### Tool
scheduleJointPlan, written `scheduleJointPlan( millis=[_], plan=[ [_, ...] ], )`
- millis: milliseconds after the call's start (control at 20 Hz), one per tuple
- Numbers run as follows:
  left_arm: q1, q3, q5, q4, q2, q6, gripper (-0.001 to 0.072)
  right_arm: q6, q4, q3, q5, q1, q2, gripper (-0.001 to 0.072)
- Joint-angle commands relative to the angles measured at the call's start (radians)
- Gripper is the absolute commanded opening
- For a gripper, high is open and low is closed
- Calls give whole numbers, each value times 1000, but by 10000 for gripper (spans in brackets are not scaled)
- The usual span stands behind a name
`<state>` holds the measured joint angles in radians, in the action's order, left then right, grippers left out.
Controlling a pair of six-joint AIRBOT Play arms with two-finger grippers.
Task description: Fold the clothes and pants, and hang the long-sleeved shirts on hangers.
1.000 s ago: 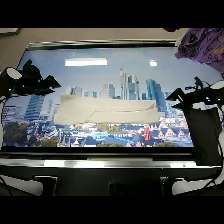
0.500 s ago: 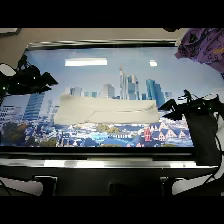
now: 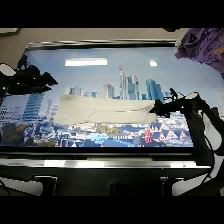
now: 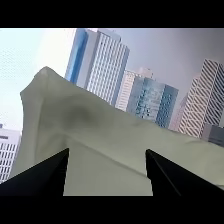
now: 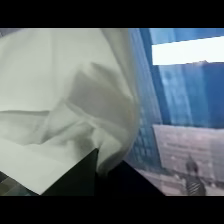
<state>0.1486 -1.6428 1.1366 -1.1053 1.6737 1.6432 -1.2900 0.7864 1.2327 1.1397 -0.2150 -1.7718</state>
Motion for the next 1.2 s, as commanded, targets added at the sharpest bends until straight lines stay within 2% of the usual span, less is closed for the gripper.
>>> scheduleJointPlan(
  millis=[0,50,100,150,400,550,750,1150],
  plan=[
    [-28,-1,-1,22,4,0,506,-25,33,2,-18,18,53,31],
    [-54,0,-1,29,8,0,370,-69,77,9,-10,18,88,31],
    [-85,-1,-2,33,15,0,112,-116,119,25,11,18,122,31],
    [-124,-1,-11,42,27,10,19,-152,167,58,49,18,158,31],
    [-366,-1,-158,144,125,114,18,-291,357,318,248,18,264,32],
    [-523,-1,-317,275,189,120,18,-351,414,475,348,18,274,32],
    [-683,-11,-490,493,273,119,18,-375,420,584,472,18,283,32],
    [-858,-305,-517,674,531,124,17,-401,422,588,494,18,348,32]
  ],
)
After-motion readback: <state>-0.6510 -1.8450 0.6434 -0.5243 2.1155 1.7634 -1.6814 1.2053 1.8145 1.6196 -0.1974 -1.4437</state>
